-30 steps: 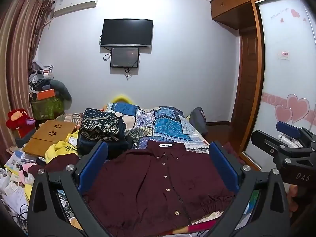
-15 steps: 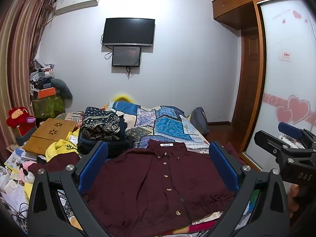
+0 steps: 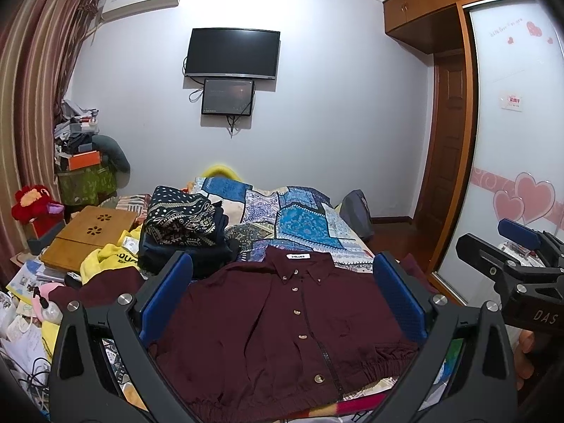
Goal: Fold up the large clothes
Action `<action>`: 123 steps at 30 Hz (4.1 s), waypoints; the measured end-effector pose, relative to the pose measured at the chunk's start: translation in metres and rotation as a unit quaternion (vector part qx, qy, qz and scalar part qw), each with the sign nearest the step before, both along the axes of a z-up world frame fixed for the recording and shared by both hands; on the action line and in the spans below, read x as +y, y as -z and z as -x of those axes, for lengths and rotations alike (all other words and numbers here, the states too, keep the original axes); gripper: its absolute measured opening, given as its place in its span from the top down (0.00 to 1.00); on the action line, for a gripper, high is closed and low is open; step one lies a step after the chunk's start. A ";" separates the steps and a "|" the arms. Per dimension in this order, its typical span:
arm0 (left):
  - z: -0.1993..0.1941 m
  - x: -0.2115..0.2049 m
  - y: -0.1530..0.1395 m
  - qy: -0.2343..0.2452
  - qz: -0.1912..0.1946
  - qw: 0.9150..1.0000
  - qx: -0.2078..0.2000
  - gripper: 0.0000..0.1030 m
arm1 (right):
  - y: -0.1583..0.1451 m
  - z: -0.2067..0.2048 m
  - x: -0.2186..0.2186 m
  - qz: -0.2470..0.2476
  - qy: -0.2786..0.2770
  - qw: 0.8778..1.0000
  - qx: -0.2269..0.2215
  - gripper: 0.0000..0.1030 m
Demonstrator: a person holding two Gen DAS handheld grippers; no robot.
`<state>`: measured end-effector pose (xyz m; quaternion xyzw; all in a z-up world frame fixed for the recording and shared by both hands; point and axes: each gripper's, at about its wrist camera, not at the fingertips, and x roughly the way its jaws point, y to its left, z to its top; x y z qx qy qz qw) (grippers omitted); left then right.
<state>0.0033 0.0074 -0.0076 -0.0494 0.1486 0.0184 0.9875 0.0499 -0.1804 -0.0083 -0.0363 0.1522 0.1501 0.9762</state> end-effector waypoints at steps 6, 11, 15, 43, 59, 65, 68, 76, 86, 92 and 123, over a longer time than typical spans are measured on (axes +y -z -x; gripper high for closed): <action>0.000 0.002 0.001 -0.002 0.003 1.000 0.001 0.00 | -0.001 0.001 0.001 0.003 0.000 1.000 0.000 0.00; -0.001 0.003 0.002 -0.003 0.006 1.000 0.003 0.00 | -0.002 0.000 0.002 0.003 0.001 1.000 0.001 0.00; -0.001 0.003 0.001 -0.003 0.006 1.000 0.003 0.00 | -0.002 -0.001 0.002 0.002 0.002 1.000 0.002 0.00; -0.009 0.010 0.004 -0.005 0.012 1.000 0.010 0.00 | 0.003 -0.007 0.002 0.004 0.007 1.000 0.012 0.00; -0.048 0.042 0.014 -0.004 0.017 0.999 0.040 0.00 | 0.012 -0.051 0.021 0.032 0.005 0.999 0.030 0.00; -0.079 0.099 0.028 -0.068 0.037 0.995 0.062 0.00 | 0.019 -0.083 0.038 0.047 0.001 0.998 0.034 0.00; -0.093 0.135 0.046 -0.113 0.041 0.989 0.081 0.00 | 0.027 -0.101 0.047 0.061 0.002 0.997 0.043 0.00; -0.110 0.260 0.116 -0.210 0.155 0.952 0.164 0.00 | 0.058 -0.148 0.074 0.091 -0.023 0.990 0.106 0.00; -0.118 0.377 0.232 -0.217 0.318 0.875 0.293 0.00 | 0.093 -0.182 0.094 0.087 -0.053 0.974 0.200 0.00; -0.109 0.412 0.276 -0.214 0.425 0.836 0.273 0.00 | 0.105 -0.189 0.110 0.104 -0.064 0.969 0.217 0.00; -0.165 0.337 0.075 -0.204 0.180 0.958 0.094 0.90 | 0.084 -0.175 0.066 0.134 0.004 0.978 0.160 0.00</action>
